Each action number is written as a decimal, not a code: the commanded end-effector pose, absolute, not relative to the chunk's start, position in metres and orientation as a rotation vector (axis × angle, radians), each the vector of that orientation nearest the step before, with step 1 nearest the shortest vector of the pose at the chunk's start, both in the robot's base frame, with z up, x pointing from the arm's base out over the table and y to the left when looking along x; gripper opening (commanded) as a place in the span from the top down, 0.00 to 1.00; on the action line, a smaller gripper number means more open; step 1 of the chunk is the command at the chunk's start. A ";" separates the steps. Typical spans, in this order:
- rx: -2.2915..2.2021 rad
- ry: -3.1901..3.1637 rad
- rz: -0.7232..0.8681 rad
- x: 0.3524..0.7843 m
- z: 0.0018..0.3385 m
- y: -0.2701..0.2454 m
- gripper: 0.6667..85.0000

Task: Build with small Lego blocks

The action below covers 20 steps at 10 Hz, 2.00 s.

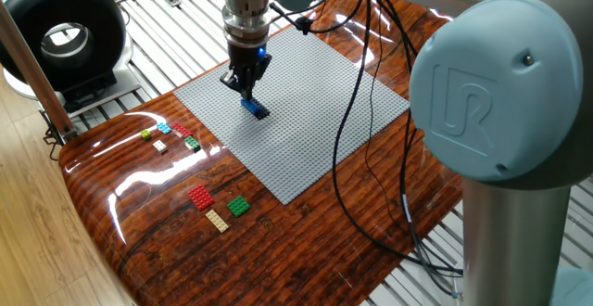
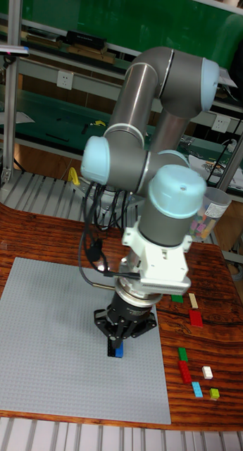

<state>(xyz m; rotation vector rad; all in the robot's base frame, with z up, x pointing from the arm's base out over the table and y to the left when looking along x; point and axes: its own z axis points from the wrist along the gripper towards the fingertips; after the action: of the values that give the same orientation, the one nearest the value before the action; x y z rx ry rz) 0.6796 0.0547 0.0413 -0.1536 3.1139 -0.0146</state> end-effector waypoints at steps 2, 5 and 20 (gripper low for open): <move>-0.009 3.105 -0.030 0.678 0.040 0.079 1.00; -0.342 3.109 -0.037 0.674 0.043 0.070 1.00; -0.158 3.137 0.083 0.654 0.033 0.150 0.89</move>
<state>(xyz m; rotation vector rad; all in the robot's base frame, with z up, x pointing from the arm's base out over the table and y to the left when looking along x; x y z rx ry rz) 0.6539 0.1320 0.0335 -0.1981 3.1497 0.0325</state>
